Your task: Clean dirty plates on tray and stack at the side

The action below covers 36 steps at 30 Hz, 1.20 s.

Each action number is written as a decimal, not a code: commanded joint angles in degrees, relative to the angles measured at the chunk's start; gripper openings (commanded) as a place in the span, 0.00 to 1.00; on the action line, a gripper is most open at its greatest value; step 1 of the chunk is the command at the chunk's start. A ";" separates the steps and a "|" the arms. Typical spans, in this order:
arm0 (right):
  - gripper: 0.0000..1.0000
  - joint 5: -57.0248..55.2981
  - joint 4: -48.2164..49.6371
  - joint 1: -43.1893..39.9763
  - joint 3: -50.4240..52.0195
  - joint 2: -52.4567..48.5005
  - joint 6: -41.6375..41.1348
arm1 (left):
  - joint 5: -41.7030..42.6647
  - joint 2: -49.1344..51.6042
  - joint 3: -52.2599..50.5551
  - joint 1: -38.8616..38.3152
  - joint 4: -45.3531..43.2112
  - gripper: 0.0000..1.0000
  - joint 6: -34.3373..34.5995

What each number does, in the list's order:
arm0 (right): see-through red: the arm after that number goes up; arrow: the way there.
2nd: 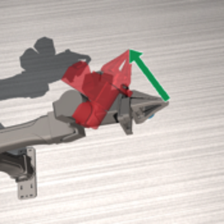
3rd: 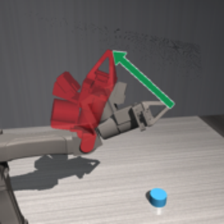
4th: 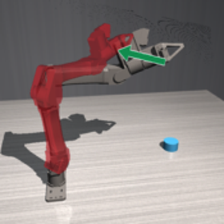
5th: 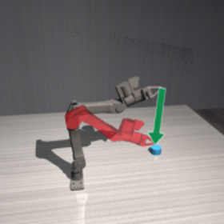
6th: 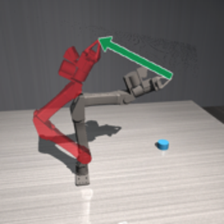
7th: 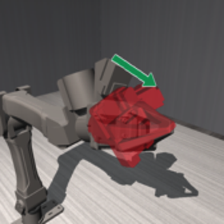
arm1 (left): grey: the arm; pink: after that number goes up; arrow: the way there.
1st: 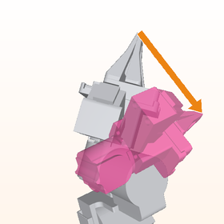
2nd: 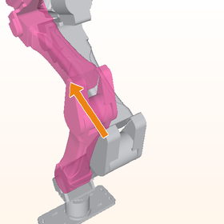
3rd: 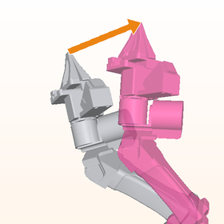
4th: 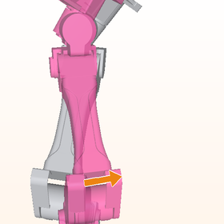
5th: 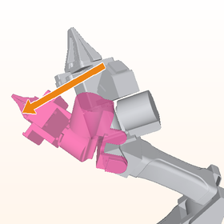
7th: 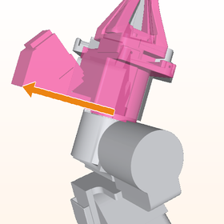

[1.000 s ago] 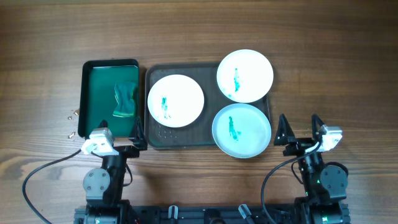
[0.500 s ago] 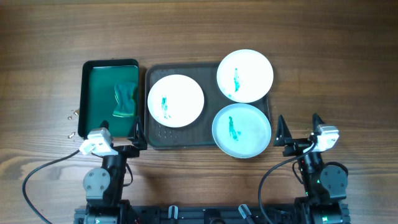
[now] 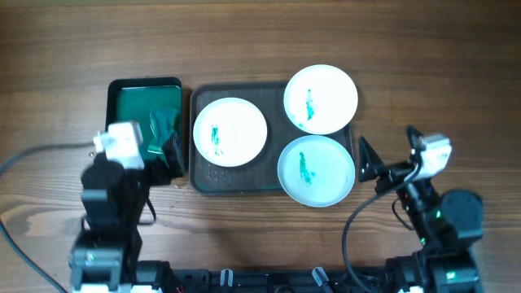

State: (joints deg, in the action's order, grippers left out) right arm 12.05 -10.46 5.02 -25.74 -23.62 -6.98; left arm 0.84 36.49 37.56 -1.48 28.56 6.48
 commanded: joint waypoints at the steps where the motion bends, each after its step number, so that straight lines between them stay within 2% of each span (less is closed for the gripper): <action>1: 1.00 4.15 -9.88 0.28 -14.40 -13.03 1.07 | 2.60 13.75 17.09 0.26 12.72 1.00 -4.81; 6: 1.00 4.09 -35.74 0.26 -40.26 -37.38 4.07 | 3.67 36.17 42.69 0.26 39.74 1.00 -4.66; 8: 1.00 4.17 -43.98 0.28 -48.76 -45.88 3.96 | 5.90 42.40 48.68 0.26 45.13 1.00 -4.59; 10: 1.00 4.13 -46.86 0.28 -53.27 -51.54 3.98 | 9.46 46.53 51.04 0.26 45.53 1.00 -4.59; 14: 1.00 12.24 -42.45 0.28 -53.96 -59.80 -0.90 | 12.85 51.36 51.06 0.26 41.35 1.00 -4.55; 16: 0.99 22.45 -39.15 0.37 -53.92 -63.63 0.98 | 12.85 52.57 51.06 0.26 41.00 1.00 -4.57; 17: 0.96 23.21 -38.12 0.76 -53.92 -65.09 0.63 | 12.83 52.74 51.06 0.26 40.74 1.00 -4.57; 21: 0.79 17.05 -34.86 6.51 -53.94 -70.93 -8.50 | 11.19 52.78 51.06 0.26 39.87 1.00 -4.24; 23: 0.75 13.73 -33.62 9.77 -53.94 -73.18 -12.31 | 4.00 52.78 51.06 0.57 40.46 1.00 2.78; 25: 0.66 9.73 -32.85 13.84 -54.29 -76.15 -16.09 | -3.87 52.78 51.06 1.29 41.48 1.00 9.97; 28: 0.60 6.56 -32.54 18.56 -55.80 -81.31 -19.26 | -5.01 52.96 51.06 3.02 41.72 0.97 10.71; 31: 0.48 4.90 -32.17 20.98 -57.83 -85.68 -21.07 | -5.03 53.94 51.06 3.65 41.75 0.95 10.64; 33: 0.46 1.29 -31.52 22.95 -58.51 -88.04 -23.08 | -5.03 55.34 51.04 3.63 41.72 0.93 10.45; 36: 0.41 -1.66 -30.05 24.61 -58.51 -90.64 -24.72 | -5.03 57.46 50.93 3.63 41.77 0.95 10.49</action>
State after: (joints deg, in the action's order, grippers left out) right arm 15.64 -41.45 28.25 -82.67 -111.59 -28.16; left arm -2.90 91.29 87.39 2.04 70.30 15.77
